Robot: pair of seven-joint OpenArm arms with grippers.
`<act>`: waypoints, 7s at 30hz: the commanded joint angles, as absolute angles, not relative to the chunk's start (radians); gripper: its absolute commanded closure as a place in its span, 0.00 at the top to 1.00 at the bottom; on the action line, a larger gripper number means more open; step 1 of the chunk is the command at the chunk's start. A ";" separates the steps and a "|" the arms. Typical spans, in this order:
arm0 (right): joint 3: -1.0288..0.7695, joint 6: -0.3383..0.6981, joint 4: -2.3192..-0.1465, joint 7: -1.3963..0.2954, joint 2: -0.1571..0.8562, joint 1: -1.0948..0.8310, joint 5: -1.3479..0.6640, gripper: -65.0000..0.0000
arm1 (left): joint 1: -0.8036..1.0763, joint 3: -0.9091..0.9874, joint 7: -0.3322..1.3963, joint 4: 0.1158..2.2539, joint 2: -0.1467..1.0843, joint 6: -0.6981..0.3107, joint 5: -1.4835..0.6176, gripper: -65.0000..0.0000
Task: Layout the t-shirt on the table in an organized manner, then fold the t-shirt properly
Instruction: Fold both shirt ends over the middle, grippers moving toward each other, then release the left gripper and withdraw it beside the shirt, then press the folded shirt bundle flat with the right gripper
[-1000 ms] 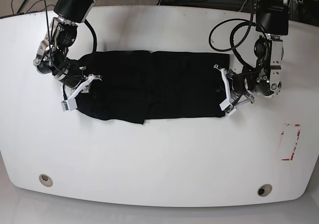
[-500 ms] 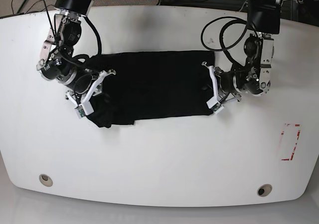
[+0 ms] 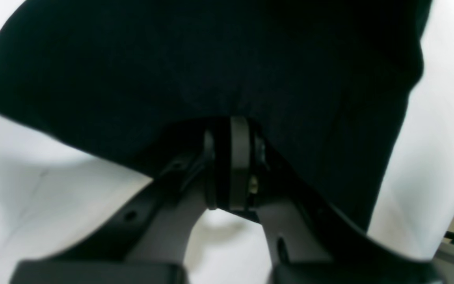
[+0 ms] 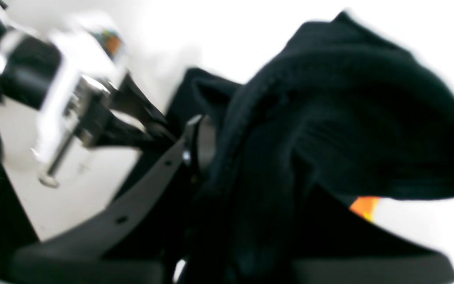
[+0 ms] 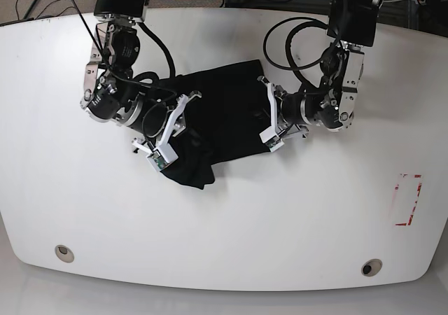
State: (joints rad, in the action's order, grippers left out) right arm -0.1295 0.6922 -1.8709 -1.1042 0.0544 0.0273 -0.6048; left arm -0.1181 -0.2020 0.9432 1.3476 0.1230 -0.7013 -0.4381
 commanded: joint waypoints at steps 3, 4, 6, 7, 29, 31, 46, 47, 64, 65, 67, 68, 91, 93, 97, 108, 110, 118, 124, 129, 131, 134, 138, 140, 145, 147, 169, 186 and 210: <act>-0.101 0.698 -1.890 -1.076 0.050 0.042 -0.627 0.13 | -0.113 -0.203 1.018 1.342 0.120 -0.698 -0.380 0.04; -0.096 0.698 -1.890 -1.075 0.050 0.041 -0.627 0.13 | -0.113 -0.203 1.020 1.342 0.119 -0.698 -0.380 0.04; -0.094 0.698 -1.888 -1.067 0.050 0.038 -0.627 0.13 | -0.113 -0.203 1.020 1.342 0.117 -0.698 -0.380 0.04; -0.093 0.698 -1.888 -1.064 0.051 0.038 -0.627 0.13 | -0.113 -0.203 1.020 1.342 0.117 -0.698 -0.380 0.04; -0.068 0.698 -1.888 -1.055 0.065 0.036 -0.545 0.78 | -0.113 -0.203 1.018 1.343 0.116 -0.698 -0.383 0.04; -0.073 0.698 -1.894 -1.055 0.065 0.036 -0.545 0.77 | -0.113 -0.203 1.018 1.343 0.116 -0.698 -0.384 0.04; -0.067 0.698 -1.948 -1.056 0.068 0.036 -0.545 0.77 | -0.114 -0.107 1.018 1.345 0.079 -0.698 -0.387 0.15; -0.067 0.698 -1.949 -1.056 0.067 0.036 -0.545 0.77 | -0.114 -0.101 1.018 1.345 0.077 -0.698 -0.387 0.17; -0.134 0.698 -1.929 -1.056 0.114 0.001 -0.536 0.77 | -0.163 0.021 1.021 1.345 0.056 -0.698 -0.479 0.28; -0.137 0.698 -1.923 -1.056 0.114 -0.007 -0.536 0.77 | -0.163 0.021 1.021 1.345 0.058 -0.698 -0.499 0.28; -0.137 0.698 -1.916 -1.056 0.114 -0.018 -0.538 0.77 | -0.163 0.025 1.021 1.345 0.059 -0.698 -0.535 0.28; -0.137 0.698 -1.911 -1.056 0.114 -0.024 -0.538 0.77 | -0.163 0.028 1.021 1.345 0.059 -0.698 -0.547 0.28; 0.012 0.698 -1.759 -1.036 0.010 -0.035 -0.538 0.77 | -0.156 0.180 1.021 1.481 0.188 -0.698 -0.785 0.56; 0.039 0.698 -1.739 -1.012 -0.001 -0.021 -0.538 0.77 | -0.156 0.219 1.023 1.500 0.219 -0.698 -0.812 0.56; 0.117 0.698 -1.709 -0.981 -0.007 0.016 -0.538 0.77 | -0.154 0.306 1.023 1.506 0.280 -0.698 -0.869 0.56; 0.254 0.698 -1.692 -0.983 -0.085 0.140 -0.536 0.77 | -0.130 0.469 1.047 1.504 0.409 -0.698 -0.920 0.56; 0.255 0.698 -1.692 -0.984 -0.096 0.157 -0.536 0.77 | -0.116 0.479 1.047 1.504 0.421 -0.698 -0.920 0.56; 0.252 0.698 -1.696 -0.984 -0.047 0.165 -0.536 0.77 | -0.073 0.478 1.047 1.504 0.433 -0.698 -0.918 0.56; 0.220 0.698 -1.698 -0.981 0.039 0.156 -0.538 0.77 | -0.047 0.476 1.047 1.504 0.429 -0.698 -0.901 0.56; 0.185 0.698 -1.733 -0.981 0.101 0.131 -0.539 0.77 | -0.041 0.464 1.047 1.506 0.415 -0.698 -0.869 0.56; 0.166 0.698 -1.750 -0.981 0.125 0.127 -0.544 0.77 | -0.033 0.456 1.047 1.508 0.410 -0.698 -0.858 0.56; 0.151 0.698 -1.765 -0.981 0.151 0.122 -0.544 0.77 | -0.021 0.456 1.047 1.509 0.407 -0.698 -0.851 0.56; 0.147 0.698 -1.762 -0.981 0.185 0.122 -0.538 0.77 | -0.010 0.456 1.047 1.509 0.407 -0.698 -0.851 0.56; 0.147 0.698 -1.751 -0.980 0.197 0.120 -0.536 0.77 | -0.001 0.456 1.047 1.509 0.407 -0.698 -0.851 0.56; 0.147 0.698 -1.690 -0.967 0.197 0.120 -0.536 0.77 | 0.001 0.456 1.047 1.509 0.407 -0.698 -0.851 0.56; 0.148 0.698 -1.670 -0.946 0.194 0.120 -0.536 0.77 | 0.001 0.456 1.047 1.509 0.407 -0.698 -0.851 0.56; 0.229 0.698 -1.409 -0.851 -0.067 0.309 -0.536 0.77 | 0.001 0.456 1.047 1.508 0.407 -0.698 -0.851 0.55; 0.225 0.698 -1.616 -0.946 0.050 0.265 -0.545 0.77 | -0.007 0.424 1.044 1.508 0.407 -0.698 -0.851 0.55; 0.272 0.698 -1.767 -0.944 0.054 -0.061 -0.536 0.77 | -0.007 0.358 1.044 1.509 0.404 -0.698 -0.748 0.55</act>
